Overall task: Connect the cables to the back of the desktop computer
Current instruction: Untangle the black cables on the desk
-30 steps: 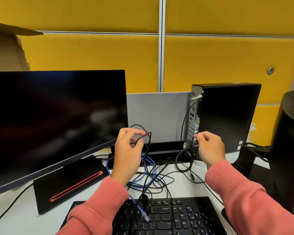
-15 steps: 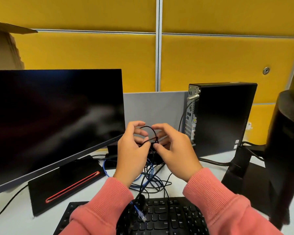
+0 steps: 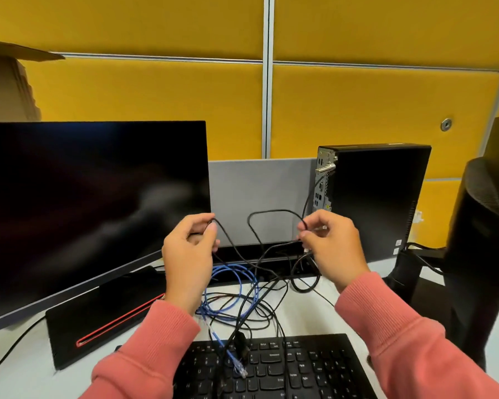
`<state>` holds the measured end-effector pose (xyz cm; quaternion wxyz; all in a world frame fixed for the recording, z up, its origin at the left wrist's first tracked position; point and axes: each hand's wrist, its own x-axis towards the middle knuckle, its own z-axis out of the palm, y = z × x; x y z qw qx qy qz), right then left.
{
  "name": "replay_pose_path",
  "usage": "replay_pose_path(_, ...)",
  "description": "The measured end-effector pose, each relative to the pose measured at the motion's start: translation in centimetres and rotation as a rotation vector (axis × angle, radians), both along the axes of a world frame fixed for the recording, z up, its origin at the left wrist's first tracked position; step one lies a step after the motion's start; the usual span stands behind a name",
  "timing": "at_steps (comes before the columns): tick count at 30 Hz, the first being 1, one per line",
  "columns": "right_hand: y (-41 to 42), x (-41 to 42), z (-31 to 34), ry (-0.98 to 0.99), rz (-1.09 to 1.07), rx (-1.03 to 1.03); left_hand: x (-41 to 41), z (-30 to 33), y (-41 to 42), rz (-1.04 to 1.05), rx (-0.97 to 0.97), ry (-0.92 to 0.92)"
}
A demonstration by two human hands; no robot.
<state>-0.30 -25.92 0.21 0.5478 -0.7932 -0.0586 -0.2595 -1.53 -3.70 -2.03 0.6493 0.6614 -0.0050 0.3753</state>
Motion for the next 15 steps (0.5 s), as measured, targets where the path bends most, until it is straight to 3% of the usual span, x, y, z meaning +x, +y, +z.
replay_pose_path(5,-1.5,0.6,0.3,0.040,-0.026,0.414,0.6,-1.1,1.6,-0.131,-0.230,0.212)
replay_pose_path(12,-1.9,-0.2,3.4,0.103,0.147,0.743,1.8,-2.8,2.9,-0.073,-0.219,0.332)
replay_pose_path(15,-1.2,-0.3,4.0,0.124,0.232,0.785,1.7,-2.6,2.5,-0.089,-0.133,0.345)
